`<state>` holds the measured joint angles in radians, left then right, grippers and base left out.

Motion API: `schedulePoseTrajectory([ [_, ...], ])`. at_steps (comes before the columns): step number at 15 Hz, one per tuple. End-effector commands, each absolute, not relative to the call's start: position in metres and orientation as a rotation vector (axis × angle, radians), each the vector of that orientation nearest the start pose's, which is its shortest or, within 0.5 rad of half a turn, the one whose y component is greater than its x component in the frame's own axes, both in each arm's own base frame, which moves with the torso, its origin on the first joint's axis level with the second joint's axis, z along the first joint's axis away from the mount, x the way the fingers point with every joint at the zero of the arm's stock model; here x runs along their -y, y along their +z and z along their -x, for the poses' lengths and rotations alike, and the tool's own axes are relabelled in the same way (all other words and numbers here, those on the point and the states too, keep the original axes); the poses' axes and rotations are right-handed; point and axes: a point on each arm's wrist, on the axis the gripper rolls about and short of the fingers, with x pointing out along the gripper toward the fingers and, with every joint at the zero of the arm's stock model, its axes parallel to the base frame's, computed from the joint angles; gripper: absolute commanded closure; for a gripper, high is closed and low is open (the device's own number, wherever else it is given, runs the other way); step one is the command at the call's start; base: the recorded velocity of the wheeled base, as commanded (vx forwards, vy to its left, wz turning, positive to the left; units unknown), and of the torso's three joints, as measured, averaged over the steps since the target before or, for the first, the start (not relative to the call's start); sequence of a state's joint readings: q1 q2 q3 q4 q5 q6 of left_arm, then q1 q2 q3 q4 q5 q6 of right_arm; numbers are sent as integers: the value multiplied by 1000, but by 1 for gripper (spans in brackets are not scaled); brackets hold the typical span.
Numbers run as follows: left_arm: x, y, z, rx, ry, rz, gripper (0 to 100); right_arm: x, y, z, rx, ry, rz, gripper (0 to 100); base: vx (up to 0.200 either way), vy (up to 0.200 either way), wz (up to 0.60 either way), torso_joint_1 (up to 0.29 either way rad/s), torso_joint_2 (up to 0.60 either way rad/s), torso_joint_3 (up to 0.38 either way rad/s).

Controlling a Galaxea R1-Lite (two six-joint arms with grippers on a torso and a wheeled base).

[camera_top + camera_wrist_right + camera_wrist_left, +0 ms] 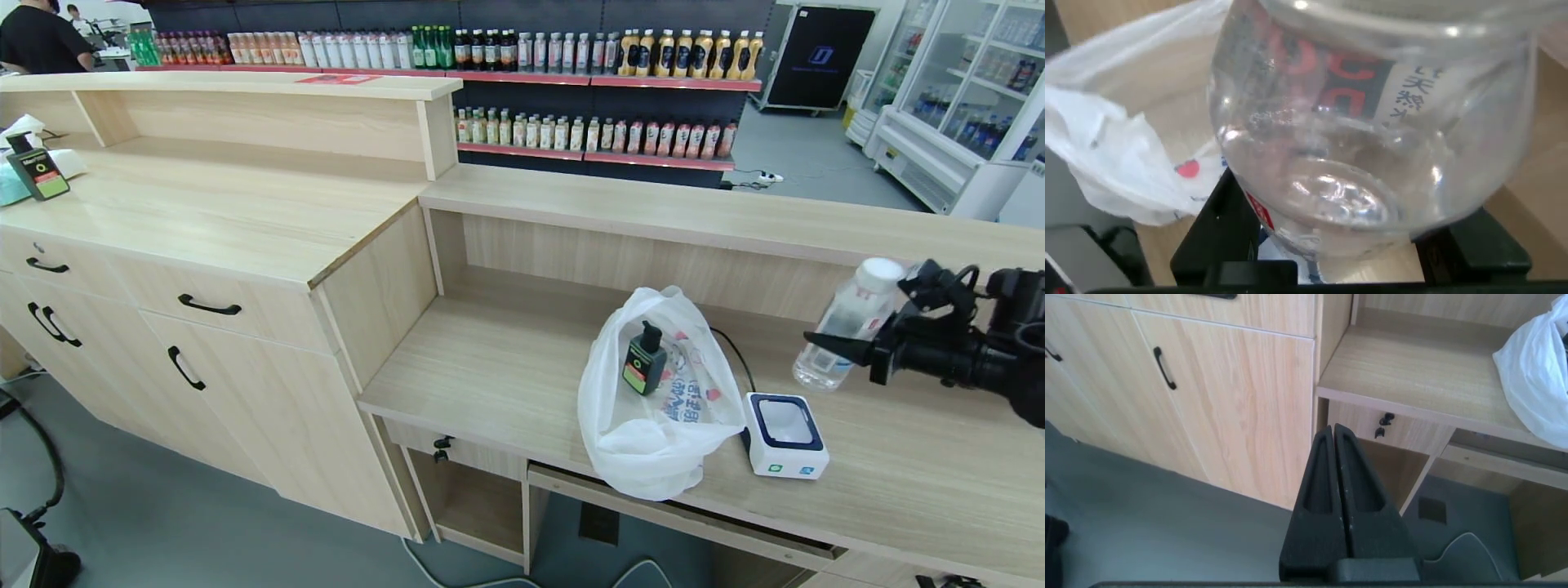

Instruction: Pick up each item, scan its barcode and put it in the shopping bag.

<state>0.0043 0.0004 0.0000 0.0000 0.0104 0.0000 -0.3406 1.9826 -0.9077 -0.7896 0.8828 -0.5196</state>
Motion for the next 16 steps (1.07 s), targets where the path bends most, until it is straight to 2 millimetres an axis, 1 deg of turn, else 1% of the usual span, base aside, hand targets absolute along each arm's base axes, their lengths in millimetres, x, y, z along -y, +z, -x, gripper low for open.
schedulePoseTrajectory([
  [1,0,75,23,0,15,0,100,98,181,-306,-110,349,212,100,0,0,0,0,0,0],
  [3,0,75,23,0,15,0,100,99,175,-296,-190,90,109,100,0,0,0,0,0,0],
  [4,0,75,23,0,15,0,100,97,174,-295,-207,5,61,100,0,0,0,0,0,0],
  [5,0,75,23,0,15,0,100,89,173,-295,-219,-64,39,100,0,0,0,0,0,0],
  [8,0,75,23,0,15,0,100,67,166,-294,-270,-354,96,100,0,0,0,0,0,0],
  [9,0,75,23,0,15,0,100,63,164,-294,-283,-406,114,100,0,0,0,0,0,0],
  [11,0,75,23,0,15,0,100,64,163,-293,-310,-444,210,100,0,0,0,0,0,0],
  [13,0,75,23,0,15,0,100,64,166,-293,-316,-432,297,100,0,0,0,0,0,0],
  [15,0,75,23,0,15,0,100,57,169,-295,-286,-402,334,100,0,0,0,0,0,0],
  [16,0,75,23,0,15,0,100,52,171,-296,-253,-347,334,100,0,0,0,0,0,0],
])
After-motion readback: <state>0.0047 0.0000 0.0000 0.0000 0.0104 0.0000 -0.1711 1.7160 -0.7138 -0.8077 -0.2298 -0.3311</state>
